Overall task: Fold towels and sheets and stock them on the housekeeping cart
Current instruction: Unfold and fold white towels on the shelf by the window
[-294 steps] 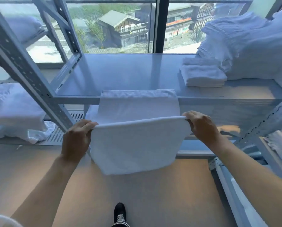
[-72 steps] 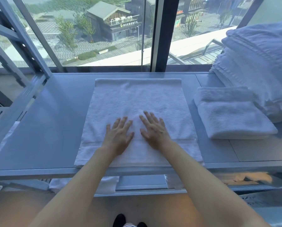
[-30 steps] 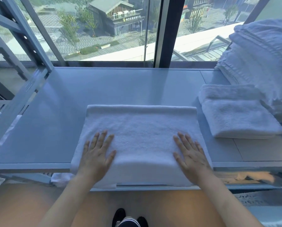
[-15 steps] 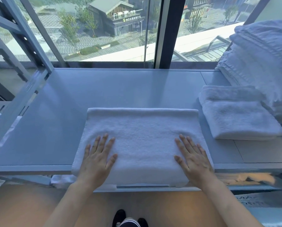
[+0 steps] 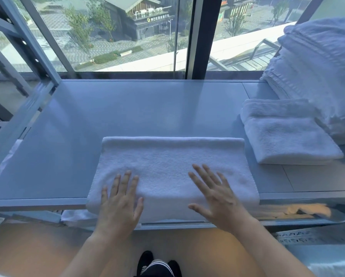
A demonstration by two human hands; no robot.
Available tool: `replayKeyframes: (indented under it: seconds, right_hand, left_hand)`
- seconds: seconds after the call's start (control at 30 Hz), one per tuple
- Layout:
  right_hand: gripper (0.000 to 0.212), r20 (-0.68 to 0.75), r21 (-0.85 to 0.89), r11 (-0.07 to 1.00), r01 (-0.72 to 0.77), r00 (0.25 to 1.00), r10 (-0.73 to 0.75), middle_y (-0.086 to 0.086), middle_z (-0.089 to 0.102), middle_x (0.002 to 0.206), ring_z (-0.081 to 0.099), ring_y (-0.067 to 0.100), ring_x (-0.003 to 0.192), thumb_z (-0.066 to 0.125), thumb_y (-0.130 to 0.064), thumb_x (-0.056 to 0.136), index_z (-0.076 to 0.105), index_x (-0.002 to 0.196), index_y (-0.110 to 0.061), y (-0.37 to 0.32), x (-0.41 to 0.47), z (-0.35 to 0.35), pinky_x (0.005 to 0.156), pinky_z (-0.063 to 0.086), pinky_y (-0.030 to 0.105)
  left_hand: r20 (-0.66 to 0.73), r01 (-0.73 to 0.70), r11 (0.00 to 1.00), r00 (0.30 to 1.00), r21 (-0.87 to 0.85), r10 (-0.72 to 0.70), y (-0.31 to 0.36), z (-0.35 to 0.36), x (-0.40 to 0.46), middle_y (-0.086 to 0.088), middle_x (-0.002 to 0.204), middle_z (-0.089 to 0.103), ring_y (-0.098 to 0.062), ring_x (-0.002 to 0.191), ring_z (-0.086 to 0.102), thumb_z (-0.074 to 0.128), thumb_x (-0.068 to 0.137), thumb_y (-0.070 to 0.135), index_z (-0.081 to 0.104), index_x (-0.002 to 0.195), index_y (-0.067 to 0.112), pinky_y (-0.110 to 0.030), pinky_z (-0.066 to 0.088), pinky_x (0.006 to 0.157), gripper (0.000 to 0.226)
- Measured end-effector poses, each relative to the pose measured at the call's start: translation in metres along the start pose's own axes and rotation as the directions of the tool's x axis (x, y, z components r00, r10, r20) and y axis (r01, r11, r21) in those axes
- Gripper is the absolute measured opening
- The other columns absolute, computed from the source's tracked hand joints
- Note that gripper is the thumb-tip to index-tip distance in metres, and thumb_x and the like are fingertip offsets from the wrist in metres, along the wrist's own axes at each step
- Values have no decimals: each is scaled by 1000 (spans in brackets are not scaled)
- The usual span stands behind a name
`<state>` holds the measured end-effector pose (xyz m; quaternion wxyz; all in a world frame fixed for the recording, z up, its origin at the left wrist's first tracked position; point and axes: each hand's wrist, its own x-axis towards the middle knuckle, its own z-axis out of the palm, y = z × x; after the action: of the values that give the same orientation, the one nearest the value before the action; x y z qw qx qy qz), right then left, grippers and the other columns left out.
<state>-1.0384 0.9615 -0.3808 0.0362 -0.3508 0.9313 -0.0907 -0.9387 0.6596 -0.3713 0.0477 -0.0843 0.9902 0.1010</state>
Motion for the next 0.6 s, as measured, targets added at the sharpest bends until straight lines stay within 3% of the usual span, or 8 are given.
replayKeyframes:
  seconds: [0.07, 0.17, 0.23, 0.3, 0.4, 0.6]
  right_hand:
    - [91, 101, -61, 997, 44, 994, -37, -10, -14, 171, -17, 15, 157, 36, -77, 95, -3, 165, -33, -10, 16, 9, 127, 6, 53]
    - [93, 110, -112, 992, 65, 992, -53, -9, -12, 172, -15, 16, 158, 36, -79, 93, -5, 164, -34, -10, 23, 15, 127, 4, 51]
    - [92, 91, -113, 991, 75, 994, -65, -9, -8, 172, -10, 16, 159, 36, -78, 94, -3, 164, -34, -2, 16, 15, 126, 4, 48]
    - [92, 69, -123, 991, 45, 997, -37, -9, -8, 172, -8, 17, 159, 36, -78, 94, -3, 164, -33, 16, 3, 14, 125, 6, 47]
    - [94, 64, -139, 990, -8, 998, 17, -9, -8, 172, -6, 16, 159, 34, -81, 94, -2, 165, -32, 51, -20, 3, 125, 12, 48]
    - [90, 56, -190, 980, 61, 997, -51, -4, -2, 173, 1, 20, 159, 40, -72, 98, 5, 166, -25, 74, -34, -3, 125, 17, 48]
  left_hand:
    - [-21, -106, 994, 994, -42, 105, 14, 1, 7, -3, 171, 16, -25, 159, 13, 25, 93, 44, 33, 160, 16, -63, 21, 122, 72]
    - [-1, -297, 955, 955, -12, 297, 18, 10, 20, 7, 173, -4, -16, 159, -6, 24, 101, 52, 14, 165, 24, -58, 11, 127, 70]
    - [22, -319, 947, 948, 49, 318, 5, 13, 25, 8, 172, -6, -15, 159, -7, 19, 102, 66, 6, 165, 28, -52, 6, 128, 75]
    - [3, -341, 934, 939, 103, 343, -13, 14, 24, 6, 173, 3, -17, 160, 2, 27, 100, 72, 12, 165, 28, -52, 12, 127, 80]
    - [-11, -335, 933, 940, 131, 340, -46, 12, 18, 5, 173, 6, -19, 159, 8, 37, 96, 76, 15, 165, 27, -53, 18, 125, 88]
    - [-9, -358, 910, 930, 210, 368, -69, 11, 16, 2, 174, 4, -23, 160, 6, 41, 93, 74, 10, 166, 23, -55, 21, 125, 94]
